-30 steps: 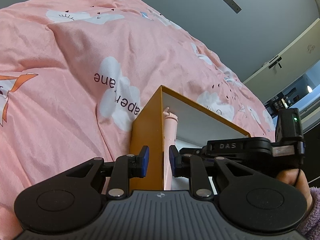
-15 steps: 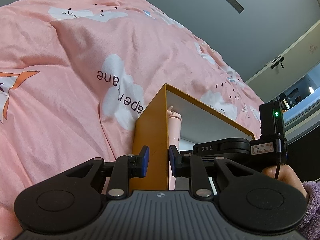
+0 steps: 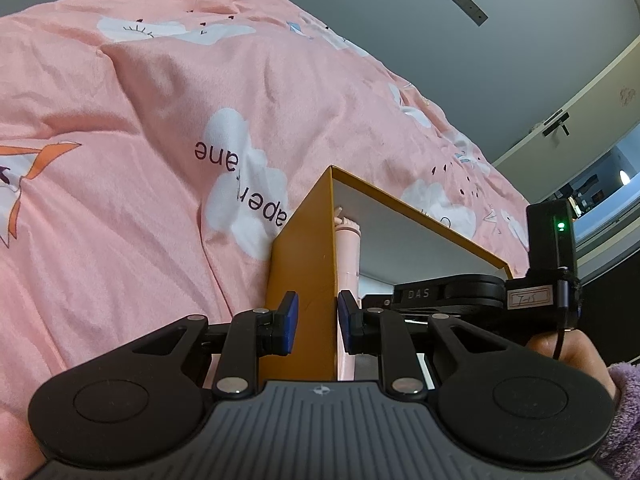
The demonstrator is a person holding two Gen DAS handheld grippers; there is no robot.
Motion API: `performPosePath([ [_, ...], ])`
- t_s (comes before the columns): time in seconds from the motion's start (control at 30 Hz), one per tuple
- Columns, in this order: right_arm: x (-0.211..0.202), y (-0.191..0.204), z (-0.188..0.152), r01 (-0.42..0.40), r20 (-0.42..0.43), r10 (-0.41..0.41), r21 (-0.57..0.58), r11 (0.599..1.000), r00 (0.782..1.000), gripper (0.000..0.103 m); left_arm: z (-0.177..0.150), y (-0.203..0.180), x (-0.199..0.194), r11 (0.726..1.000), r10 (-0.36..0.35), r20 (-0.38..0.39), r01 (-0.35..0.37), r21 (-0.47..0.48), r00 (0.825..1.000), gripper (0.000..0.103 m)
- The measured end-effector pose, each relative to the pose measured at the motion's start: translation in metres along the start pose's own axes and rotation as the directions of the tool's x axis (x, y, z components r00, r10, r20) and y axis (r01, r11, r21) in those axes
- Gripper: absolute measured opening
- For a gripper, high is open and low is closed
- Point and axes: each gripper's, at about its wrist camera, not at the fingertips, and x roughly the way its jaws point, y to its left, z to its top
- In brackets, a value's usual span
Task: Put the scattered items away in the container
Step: 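Lower the pink selfie stick into the orange box and open the right tool, then withdraw both tools up out of the orange box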
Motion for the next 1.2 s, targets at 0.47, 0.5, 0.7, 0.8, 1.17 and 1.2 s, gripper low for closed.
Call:
performPosePath([
  [0.47,-0.055,0.01,-0.036,0.016,0.147,0.001,-0.112,0.994,0.989,0.011,-0.023,-0.028,-0.032,0.994,0.082,0.098,-0.089,0.068,0.992,0.024],
  [0.5,-0.062,0.012,-0.041,0.014,0.167,0.007,-0.123,0.992,0.986,0.011,-0.026,-0.03,-0.035,0.993,0.084,0.105,-0.092,0.073,0.991,0.024],
  [0.7,-0.102,0.02,-0.072,0.003,0.291,0.046,-0.162,0.987,0.956,0.011,-0.042,-0.045,-0.051,0.989,0.077,0.124,-0.092,0.118,0.989,0.024],
  [0.8,-0.119,0.021,-0.088,-0.003,0.338,0.061,-0.171,0.985,0.939,0.011,-0.05,-0.052,-0.06,0.986,0.073,0.129,-0.091,0.141,0.989,0.024],
  [1.17,-0.151,0.016,-0.167,-0.023,0.422,0.095,-0.173,0.985,0.902,0.011,-0.092,-0.069,-0.088,0.968,0.065,0.107,-0.089,0.235,0.992,0.024],
  [1.2,-0.152,0.016,-0.174,-0.025,0.421,0.097,-0.173,0.985,0.902,0.011,-0.096,-0.07,-0.091,0.966,0.064,0.103,-0.088,0.243,0.993,0.024],
])
